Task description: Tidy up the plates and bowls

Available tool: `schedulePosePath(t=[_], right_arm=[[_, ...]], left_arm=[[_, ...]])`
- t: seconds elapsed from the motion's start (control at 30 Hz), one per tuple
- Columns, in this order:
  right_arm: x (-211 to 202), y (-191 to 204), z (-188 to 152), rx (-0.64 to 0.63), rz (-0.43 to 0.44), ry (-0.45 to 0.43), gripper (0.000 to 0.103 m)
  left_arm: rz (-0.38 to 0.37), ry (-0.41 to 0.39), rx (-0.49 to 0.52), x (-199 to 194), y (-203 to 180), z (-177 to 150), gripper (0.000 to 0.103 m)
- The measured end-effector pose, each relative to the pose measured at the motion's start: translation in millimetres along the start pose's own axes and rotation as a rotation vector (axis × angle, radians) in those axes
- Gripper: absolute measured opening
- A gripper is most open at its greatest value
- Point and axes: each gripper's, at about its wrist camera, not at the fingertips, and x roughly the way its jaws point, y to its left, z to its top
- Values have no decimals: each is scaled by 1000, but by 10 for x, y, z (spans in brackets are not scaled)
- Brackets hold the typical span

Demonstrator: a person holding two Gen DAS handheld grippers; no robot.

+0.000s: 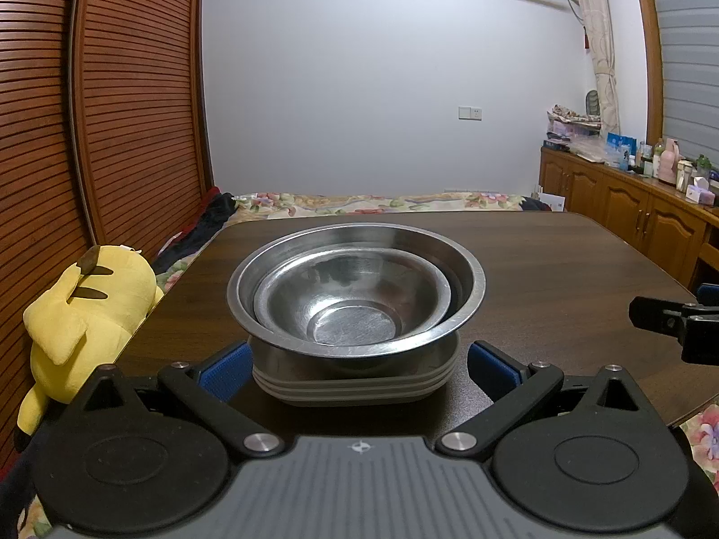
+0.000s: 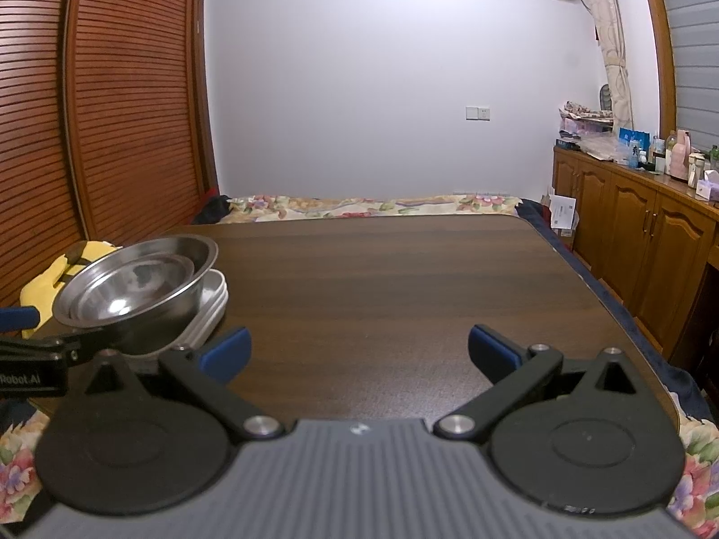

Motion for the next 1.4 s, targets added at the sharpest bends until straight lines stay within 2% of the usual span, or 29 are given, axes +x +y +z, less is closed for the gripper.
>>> schedulePosePath(t=[1.4], right_arm=[[20, -34, -11, 8, 5, 2, 103]], left_arm=[[0, 4, 0, 3, 2, -9, 103]])
